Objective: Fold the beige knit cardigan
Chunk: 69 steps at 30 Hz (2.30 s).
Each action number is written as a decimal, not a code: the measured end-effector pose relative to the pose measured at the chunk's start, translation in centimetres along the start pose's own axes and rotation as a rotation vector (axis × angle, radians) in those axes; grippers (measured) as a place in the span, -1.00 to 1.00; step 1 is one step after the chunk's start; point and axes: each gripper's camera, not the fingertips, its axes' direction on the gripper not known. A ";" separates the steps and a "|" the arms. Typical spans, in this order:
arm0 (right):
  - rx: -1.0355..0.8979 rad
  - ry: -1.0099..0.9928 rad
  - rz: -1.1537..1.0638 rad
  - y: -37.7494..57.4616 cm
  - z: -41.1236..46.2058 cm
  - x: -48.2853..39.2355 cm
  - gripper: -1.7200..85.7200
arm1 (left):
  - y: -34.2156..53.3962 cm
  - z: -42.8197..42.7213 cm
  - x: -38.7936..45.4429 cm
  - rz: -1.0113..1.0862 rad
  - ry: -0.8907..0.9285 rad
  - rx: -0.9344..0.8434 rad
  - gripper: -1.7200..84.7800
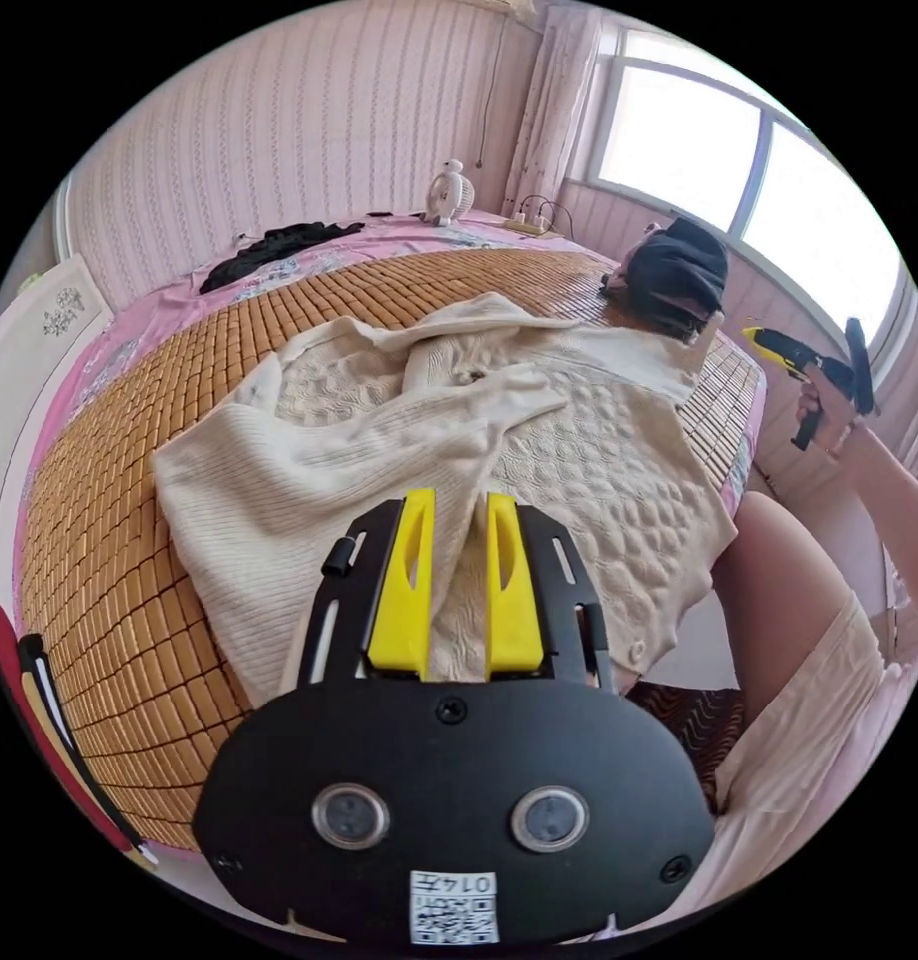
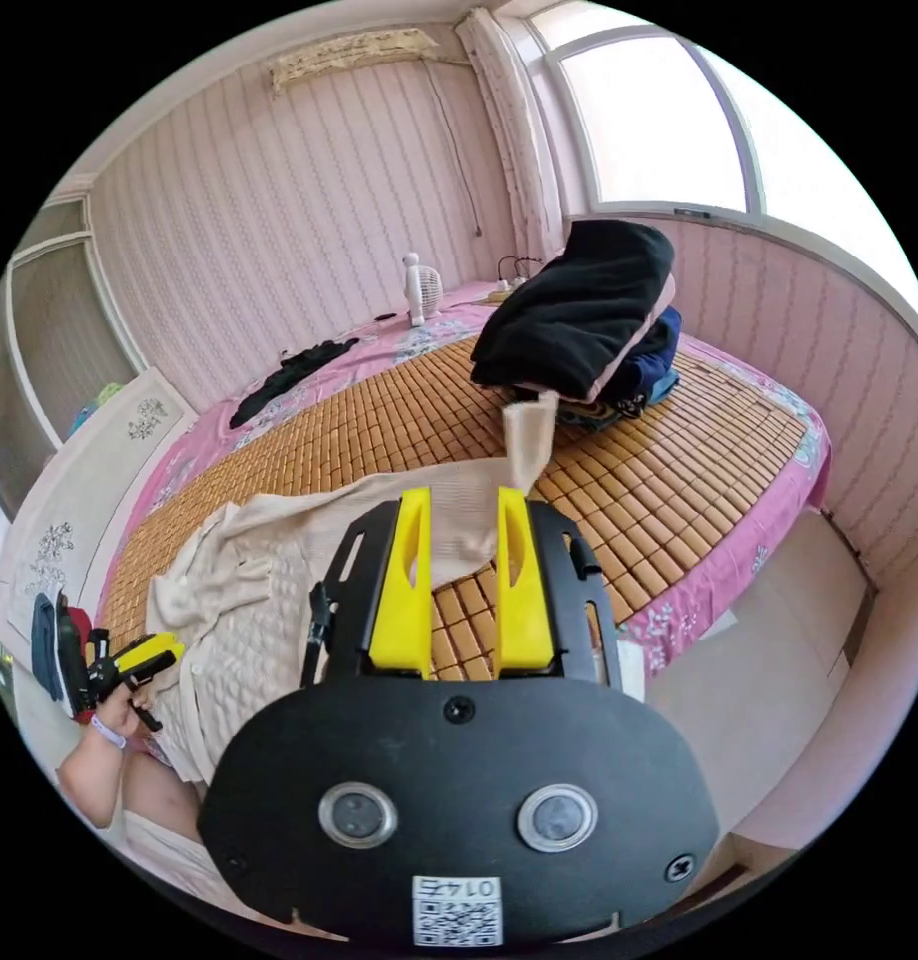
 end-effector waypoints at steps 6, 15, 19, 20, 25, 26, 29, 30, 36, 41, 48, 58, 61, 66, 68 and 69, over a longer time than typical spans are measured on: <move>-0.104 -0.010 -0.161 2.1 3.1 -4.3 -0.74 | -1.1 1.3 -1.2 0.012 0.013 -0.074 -0.87; -0.144 -0.150 -0.447 1.4 9.0 -14.9 -0.74 | 9.4 -15.1 -13.5 -0.442 -0.127 0.294 -0.97; -0.141 -0.236 -0.615 0.8 12.3 -21.8 -0.71 | 16.5 -18.5 -18.0 -0.679 -0.420 0.166 -0.95; -0.146 -0.247 -0.640 0.7 12.9 -22.9 -0.71 | 17.8 -18.7 -19.1 -0.758 -0.428 0.123 -0.93; -0.173 -0.316 -0.877 0.2 17.6 -32.6 -0.68 | 17.4 -19.3 -18.4 -0.701 -0.516 0.213 -0.87; -0.185 -0.324 -0.901 0.2 18.3 -33.7 -0.68 | 16.2 -18.8 -18.2 -0.643 -0.489 0.228 -0.87; -0.272 -0.321 -0.990 0.1 22.5 -38.6 -0.68 | 11.9 -15.3 -18.3 -0.502 -0.359 0.183 -0.85; -0.303 -0.294 -1.022 0.2 24.5 -40.3 -0.69 | 11.0 -14.4 -18.4 -0.490 -0.340 0.167 -0.85; -0.434 -0.162 -1.119 -2.4 32.1 -44.4 -0.88 | 6.2 -5.6 -20.6 -0.414 -0.175 -0.060 -0.83; -0.426 -0.198 -0.940 -9.8 35.3 -44.2 -0.94 | 4.8 -3.0 -19.7 -0.220 -0.369 -0.170 -0.96; -0.481 -0.122 -0.708 -13.9 41.9 -41.7 -0.92 | 1.7 -0.5 -21.2 -0.124 -0.534 -0.207 -0.98; -0.425 -0.351 -0.809 -10.8 40.6 -43.7 -0.86 | 0.2 -3.7 -21.5 -0.217 -0.375 0.025 -0.91; -0.511 -0.545 -0.750 -9.1 41.7 -46.1 -0.84 | 1.1 -4.1 -16.0 -0.143 -0.219 0.063 -0.88; -0.593 -0.625 -0.538 -7.9 45.4 -47.5 -0.74 | 2.3 -0.2 -7.3 -0.083 0.112 -0.005 -0.79; -0.654 -0.668 -0.482 -7.8 46.7 -47.8 -0.73 | 2.3 2.0 -5.2 -0.095 0.176 -0.065 -0.76; -0.699 -0.722 -0.451 -8.0 47.3 -47.9 -0.75 | 2.3 2.4 -5.0 -0.101 0.194 -0.078 -0.76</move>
